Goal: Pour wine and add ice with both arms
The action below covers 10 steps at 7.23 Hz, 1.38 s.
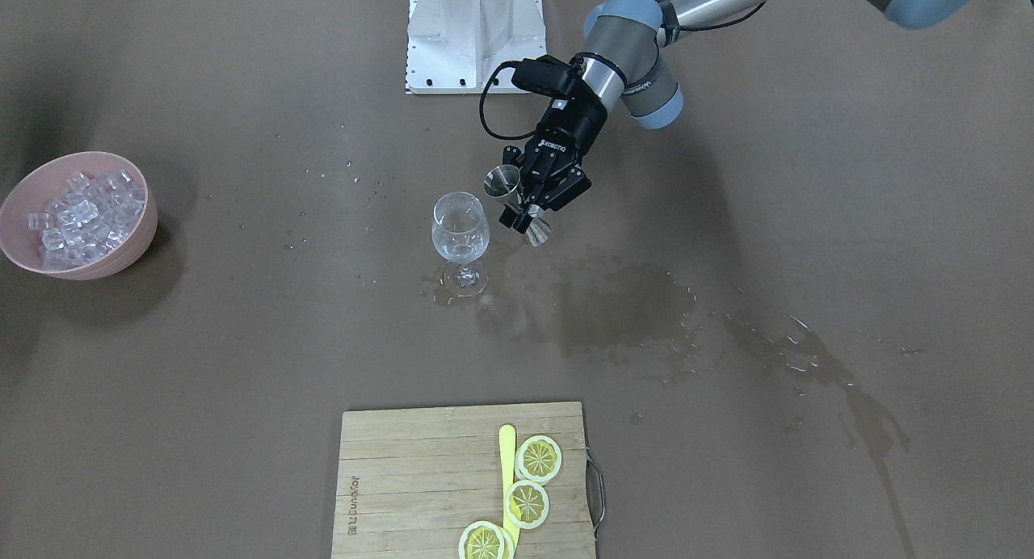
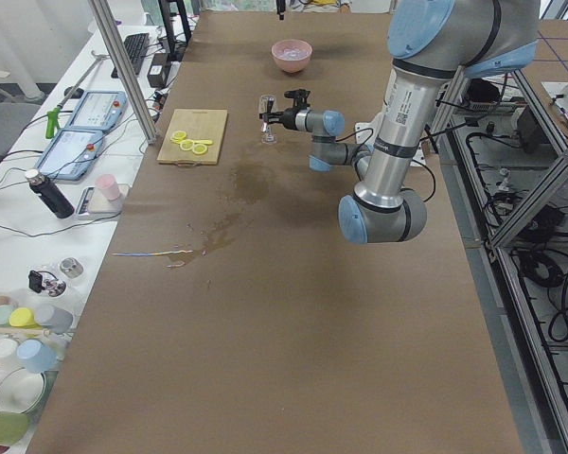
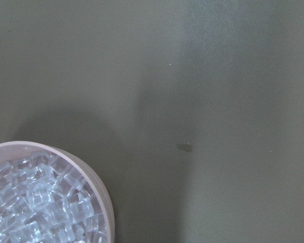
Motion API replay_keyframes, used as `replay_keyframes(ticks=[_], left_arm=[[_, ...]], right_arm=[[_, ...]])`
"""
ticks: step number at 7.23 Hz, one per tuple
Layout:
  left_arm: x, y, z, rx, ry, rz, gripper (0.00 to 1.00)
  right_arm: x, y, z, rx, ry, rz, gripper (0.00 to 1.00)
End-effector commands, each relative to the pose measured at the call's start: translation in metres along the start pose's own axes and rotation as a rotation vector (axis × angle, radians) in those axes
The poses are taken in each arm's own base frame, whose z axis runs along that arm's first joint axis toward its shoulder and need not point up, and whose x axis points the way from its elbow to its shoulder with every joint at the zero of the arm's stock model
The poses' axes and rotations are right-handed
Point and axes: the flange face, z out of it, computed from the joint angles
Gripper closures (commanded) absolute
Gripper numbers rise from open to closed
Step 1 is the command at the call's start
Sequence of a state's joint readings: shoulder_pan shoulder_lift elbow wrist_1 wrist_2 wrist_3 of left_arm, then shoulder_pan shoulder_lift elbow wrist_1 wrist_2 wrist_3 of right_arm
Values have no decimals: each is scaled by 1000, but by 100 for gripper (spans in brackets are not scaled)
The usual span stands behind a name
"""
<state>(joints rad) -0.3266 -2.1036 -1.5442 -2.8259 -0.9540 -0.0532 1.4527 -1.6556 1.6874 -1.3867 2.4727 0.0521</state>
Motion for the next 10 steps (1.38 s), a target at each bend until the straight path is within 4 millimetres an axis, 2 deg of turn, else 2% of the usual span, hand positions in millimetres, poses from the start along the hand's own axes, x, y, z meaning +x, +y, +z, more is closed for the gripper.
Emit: replay_keyframes(ticks=[1, 3, 5, 8, 10], left_arm=[[-8, -10, 5, 6, -23, 149, 100], [-13, -26, 18, -28, -64, 222, 100], [-28, -28, 24, -43, -88, 303, 100], [-27, -26, 27, -78, -94, 360, 100], [-23, -34, 35, -119, -123, 391, 100]], right_arm=[[0, 0, 0, 0, 0, 1, 0], [-4, 0, -1, -1, -32, 27, 0], [-2, 0, 1, -5, -32, 32, 0], [-1, 1, 2, -6, -32, 34, 0], [0, 1, 3, -7, -32, 36, 0]])
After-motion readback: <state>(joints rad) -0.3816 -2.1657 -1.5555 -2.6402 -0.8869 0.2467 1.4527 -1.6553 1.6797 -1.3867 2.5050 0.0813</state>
